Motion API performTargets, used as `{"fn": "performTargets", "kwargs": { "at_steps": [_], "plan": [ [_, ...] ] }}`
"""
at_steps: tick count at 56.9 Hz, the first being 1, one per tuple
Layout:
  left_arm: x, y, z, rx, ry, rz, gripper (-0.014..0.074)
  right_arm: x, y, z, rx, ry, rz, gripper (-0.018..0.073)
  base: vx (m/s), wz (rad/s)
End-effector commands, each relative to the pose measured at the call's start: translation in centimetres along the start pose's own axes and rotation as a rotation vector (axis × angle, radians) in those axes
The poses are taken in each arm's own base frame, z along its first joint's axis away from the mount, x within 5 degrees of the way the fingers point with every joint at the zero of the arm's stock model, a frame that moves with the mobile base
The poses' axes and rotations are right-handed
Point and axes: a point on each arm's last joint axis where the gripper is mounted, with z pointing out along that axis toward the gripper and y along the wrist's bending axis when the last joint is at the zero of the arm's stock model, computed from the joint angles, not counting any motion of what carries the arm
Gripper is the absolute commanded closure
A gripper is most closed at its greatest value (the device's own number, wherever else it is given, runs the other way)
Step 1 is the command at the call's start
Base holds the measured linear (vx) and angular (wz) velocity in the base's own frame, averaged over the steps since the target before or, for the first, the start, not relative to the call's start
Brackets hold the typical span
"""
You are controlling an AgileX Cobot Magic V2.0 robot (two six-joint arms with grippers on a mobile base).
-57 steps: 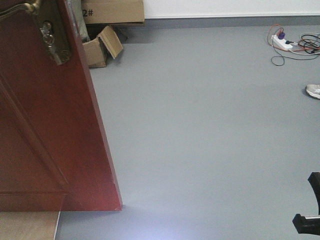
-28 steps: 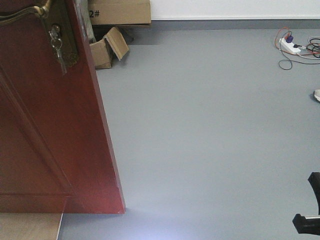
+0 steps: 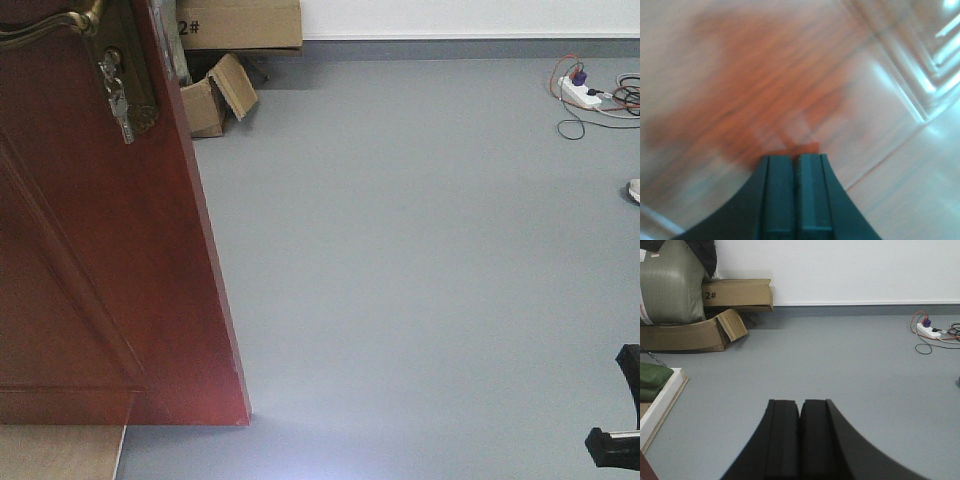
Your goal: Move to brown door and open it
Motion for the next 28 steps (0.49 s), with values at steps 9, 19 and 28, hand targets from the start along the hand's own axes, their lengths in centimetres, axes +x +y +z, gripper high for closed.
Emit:
{"fn": "performTargets", "kwargs": {
  "at_steps": [9,19,28],
  "plan": [
    [-0.7,-1.9,-0.8,0.050,-0.048,-0.018,0.0603,-0.6,0.0,0.0,0.006,-0.086,-0.009,0.0559,0.00,0.00],
    [-0.6,-3.0,-2.1,0.006,-0.048,0.213,0.0603,-0.6,0.0,0.0,0.006,-0.084,-0.009,0.0559,0.00,0.00],
    [0.5,-3.8,-4.7,-0.081,-0.104,0.472,0.0603,-0.6,0.0,0.0,0.006,-0.083,-0.009,0.0559,0.00,0.00]
  ]
}}
